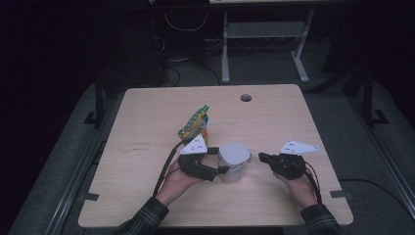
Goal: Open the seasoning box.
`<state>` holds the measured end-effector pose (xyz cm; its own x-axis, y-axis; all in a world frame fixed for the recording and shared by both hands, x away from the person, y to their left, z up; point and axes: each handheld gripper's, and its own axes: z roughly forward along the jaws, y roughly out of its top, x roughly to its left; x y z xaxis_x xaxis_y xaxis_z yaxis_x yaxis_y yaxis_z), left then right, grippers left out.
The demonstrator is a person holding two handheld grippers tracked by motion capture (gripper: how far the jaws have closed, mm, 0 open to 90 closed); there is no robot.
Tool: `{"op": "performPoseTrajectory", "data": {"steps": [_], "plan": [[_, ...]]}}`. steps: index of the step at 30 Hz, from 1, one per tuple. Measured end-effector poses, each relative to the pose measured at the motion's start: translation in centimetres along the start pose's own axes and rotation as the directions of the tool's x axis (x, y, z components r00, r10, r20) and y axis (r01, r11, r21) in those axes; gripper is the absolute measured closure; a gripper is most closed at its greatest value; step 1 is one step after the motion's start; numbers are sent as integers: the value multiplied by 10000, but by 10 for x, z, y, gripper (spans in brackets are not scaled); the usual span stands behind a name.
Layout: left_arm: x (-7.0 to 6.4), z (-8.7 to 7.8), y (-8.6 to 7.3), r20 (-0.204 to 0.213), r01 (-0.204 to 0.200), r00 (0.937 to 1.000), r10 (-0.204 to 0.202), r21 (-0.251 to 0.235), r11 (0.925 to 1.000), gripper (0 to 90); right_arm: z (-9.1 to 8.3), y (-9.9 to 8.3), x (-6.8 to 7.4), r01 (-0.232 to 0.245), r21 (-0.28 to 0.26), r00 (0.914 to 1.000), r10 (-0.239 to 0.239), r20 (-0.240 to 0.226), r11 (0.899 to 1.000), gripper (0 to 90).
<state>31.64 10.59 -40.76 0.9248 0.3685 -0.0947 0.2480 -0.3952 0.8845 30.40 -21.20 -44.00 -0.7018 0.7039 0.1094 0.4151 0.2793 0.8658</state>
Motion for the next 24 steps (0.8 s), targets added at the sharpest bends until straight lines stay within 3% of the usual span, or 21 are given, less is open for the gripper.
{"op": "performPoseTrajectory", "data": {"steps": [17, 24], "plan": [[3, -6, 7, -179, 115, 9998, -119, -212, 9997, 425, -2, 0, 0, -41, -42, 10000, 41, 39, 10000, 894], [4, -5, 8, -159, 149, 9998, -153, -248, 9996, 545, -2, 1, -1, -1, -55, 10000, 2, 49, 10000, 896]]}}
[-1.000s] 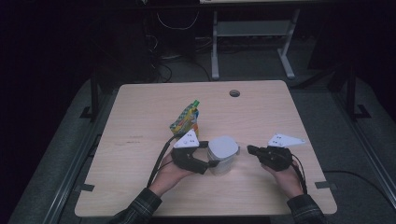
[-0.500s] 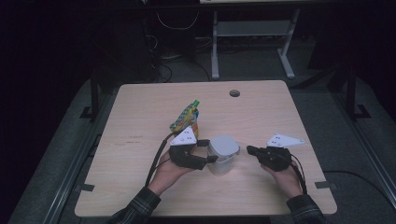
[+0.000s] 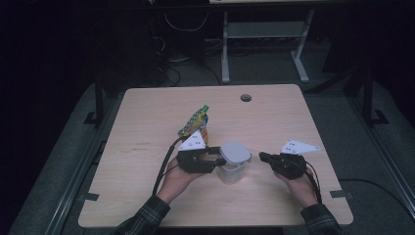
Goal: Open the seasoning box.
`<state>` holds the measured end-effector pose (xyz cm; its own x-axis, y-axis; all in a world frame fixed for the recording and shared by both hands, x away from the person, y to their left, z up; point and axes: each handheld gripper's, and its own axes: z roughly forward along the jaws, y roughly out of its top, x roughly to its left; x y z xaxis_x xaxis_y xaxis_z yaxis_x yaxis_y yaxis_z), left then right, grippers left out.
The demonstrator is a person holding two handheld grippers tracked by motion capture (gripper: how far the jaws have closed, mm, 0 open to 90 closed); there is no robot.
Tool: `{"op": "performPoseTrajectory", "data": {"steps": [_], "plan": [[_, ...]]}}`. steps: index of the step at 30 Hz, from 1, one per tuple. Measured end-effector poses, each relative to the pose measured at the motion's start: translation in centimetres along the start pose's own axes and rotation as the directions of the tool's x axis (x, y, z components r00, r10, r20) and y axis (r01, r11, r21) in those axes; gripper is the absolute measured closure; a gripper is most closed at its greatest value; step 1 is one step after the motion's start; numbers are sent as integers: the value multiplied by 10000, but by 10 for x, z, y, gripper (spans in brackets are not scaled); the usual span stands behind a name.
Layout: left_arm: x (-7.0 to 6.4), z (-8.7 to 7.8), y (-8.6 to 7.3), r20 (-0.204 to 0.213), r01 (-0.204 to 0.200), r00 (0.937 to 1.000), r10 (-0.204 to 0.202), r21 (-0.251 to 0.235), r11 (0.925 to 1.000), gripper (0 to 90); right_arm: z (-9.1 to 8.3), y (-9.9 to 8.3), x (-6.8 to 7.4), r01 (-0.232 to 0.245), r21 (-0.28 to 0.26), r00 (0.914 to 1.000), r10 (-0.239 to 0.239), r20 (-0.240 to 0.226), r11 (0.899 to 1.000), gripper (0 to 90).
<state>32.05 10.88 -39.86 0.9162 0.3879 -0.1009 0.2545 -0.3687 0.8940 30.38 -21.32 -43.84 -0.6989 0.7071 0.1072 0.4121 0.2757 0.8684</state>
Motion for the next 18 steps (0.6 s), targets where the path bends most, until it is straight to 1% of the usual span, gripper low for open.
{"op": "performPoseTrajectory", "data": {"steps": [3, 4, 5, 6, 9, 10, 12, 15, 16, 18], "plan": [[-1, -1, 2, -36, -81, 10000, 81, 19, 10000, 598, -1, 0, 0, -21, -18, 10000, 21, -1, 10000, 896], [-1, -1, 3, -40, -132, 9999, 132, 20, 9999, 639, -1, 0, 0, -35, -16, 10000, 35, -27, 10000, 897], [-1, -1, 3, -40, -132, 9999, 132, 20, 9999, 661, -1, 0, 0, -35, -16, 10000, 35, -27, 10000, 897], [-1, -1, 4, -31, -173, 9998, 174, 23, 9998, 661, -1, 0, 0, -46, -1, 10000, 46, -55, 10000, 898], [-1, 0, 4, 19, -226, 9997, 225, 77, 9997, 761, -2, 2, 1, -48, 50, 9999, 48, -92, 10000, 899], [0, 0, 4, 82, -235, 9997, 234, 118, 9997, 826, -3, 3, 1, -19, 24, 9999, 19, -147, 10000, 899], [-1, 0, 4, 161, -220, 9996, 218, 110, 9997, 891, -3, 4, 1, -52, 25, 9998, 52, -197, 10000, 899], [-1, 0, 5, 207, -237, 9995, 233, 162, 9996, 900, -4, 6, 0, -34, -55, 9998, 33, -200, 10000, 900], [-1, 0, 6, 208, -339, 9992, 334, 243, 9991, 900, -6, 9, -1, -15, -176, 9997, 11, -235, 9998, 900], [-1, 0, 6, 214, -365, 9991, 359, 284, 9989, 900, -6, 11, -1, -56, -164, 9996, 52, -268, 9998, 900]]}}
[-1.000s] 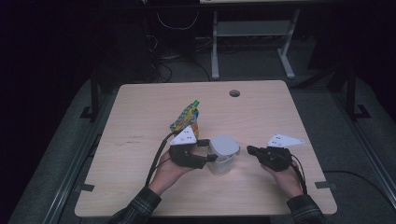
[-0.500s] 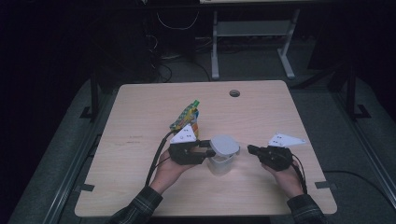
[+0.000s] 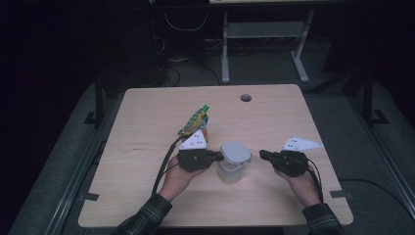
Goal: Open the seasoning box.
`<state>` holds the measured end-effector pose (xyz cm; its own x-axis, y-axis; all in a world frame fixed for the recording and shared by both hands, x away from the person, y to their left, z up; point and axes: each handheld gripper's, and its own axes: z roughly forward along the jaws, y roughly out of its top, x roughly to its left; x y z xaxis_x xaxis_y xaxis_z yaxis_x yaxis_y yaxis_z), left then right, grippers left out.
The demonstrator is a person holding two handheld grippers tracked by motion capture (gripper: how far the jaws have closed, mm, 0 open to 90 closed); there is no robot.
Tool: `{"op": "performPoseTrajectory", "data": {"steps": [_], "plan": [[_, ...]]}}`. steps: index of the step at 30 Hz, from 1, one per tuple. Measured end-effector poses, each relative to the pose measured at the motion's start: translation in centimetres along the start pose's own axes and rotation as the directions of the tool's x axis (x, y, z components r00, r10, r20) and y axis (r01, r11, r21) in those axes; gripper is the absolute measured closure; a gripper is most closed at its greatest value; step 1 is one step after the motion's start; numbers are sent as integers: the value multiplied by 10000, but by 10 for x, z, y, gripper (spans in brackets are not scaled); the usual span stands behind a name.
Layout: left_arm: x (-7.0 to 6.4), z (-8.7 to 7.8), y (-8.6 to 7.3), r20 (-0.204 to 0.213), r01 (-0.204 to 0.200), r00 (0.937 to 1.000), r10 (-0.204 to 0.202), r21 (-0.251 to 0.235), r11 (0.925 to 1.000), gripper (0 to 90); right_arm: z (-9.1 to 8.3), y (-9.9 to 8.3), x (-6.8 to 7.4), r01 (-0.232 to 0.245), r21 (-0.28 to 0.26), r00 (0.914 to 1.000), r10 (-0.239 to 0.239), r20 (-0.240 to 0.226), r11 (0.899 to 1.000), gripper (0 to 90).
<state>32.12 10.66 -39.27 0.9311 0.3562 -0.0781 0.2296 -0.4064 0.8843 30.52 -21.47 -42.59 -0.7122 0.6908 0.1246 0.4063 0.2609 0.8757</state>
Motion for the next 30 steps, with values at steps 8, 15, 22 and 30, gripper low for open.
{"op": "performPoseTrajectory", "data": {"steps": [8, 15, 22, 30], "plan": [[1, -1, 1, 51, 32, 10000, -32, -64, 10000, 900, -2, 20, 2, 160, -176, 9994, -166, -291, 9997, 900], [1, 1, 0, 142, 34, 9999, -34, 7, 10000, 900, 8, 41, 6, 419, -115, 9949, -428, -914, 9991, 900], [1, 0, -1, 151, 59, 9999, -59, 4, 10000, 900, 18, 50, 10, 425, -13, 9914, -424, -1236, 9991, 900], [2, 0, -1, 159, 37, 9999, -37, 7, 10000, 900, 22, 47, 9, 357, 112, 9895, -338, -1405, 9993, 900]]}}
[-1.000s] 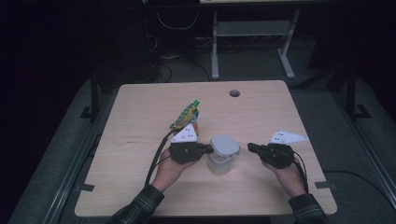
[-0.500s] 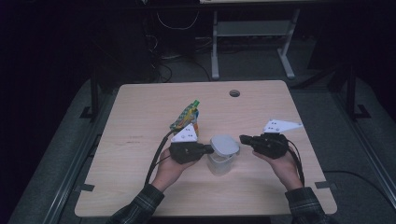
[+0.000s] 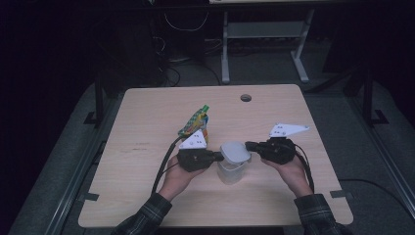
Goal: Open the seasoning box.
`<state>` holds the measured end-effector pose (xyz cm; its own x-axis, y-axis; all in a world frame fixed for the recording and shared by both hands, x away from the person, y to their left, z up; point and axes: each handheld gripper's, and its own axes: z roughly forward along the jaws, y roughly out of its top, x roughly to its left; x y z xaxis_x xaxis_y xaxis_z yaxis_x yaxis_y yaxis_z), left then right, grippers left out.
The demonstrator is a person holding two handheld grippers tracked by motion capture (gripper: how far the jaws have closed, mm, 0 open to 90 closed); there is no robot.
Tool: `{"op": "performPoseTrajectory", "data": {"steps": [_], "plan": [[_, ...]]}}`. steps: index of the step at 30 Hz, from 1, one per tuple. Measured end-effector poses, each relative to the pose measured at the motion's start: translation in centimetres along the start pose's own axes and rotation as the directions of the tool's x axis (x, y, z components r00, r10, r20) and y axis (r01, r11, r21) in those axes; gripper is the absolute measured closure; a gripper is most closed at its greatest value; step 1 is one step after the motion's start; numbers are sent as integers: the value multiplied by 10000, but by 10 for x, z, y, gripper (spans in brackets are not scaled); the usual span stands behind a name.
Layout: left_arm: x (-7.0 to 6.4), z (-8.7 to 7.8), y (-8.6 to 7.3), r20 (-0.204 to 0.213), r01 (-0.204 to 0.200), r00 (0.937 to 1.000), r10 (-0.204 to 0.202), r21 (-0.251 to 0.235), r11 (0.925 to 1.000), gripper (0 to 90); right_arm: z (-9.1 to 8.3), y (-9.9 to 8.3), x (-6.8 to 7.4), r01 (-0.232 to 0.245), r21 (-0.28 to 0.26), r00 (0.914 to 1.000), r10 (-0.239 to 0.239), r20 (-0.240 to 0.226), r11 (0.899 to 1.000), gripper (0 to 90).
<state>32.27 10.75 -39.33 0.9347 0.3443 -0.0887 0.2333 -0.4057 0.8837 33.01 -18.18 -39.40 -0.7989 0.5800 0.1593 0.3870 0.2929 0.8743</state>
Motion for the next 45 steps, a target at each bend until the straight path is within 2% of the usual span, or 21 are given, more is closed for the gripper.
{"op": "performPoseTrajectory", "data": {"steps": [19, 45], "plan": [[-2, 0, 1, 28, 20, 10000, -20, -39, 10000, 900, 1, -1, 0, 19, -49, 10000, -19, 96, 10000, 900], [-2, -3, 1, 46, -69, 10000, 69, 42, 10000, 900, 5, -9, -6, -115, 288, 9998, 111, 170, 9995, 900]]}}
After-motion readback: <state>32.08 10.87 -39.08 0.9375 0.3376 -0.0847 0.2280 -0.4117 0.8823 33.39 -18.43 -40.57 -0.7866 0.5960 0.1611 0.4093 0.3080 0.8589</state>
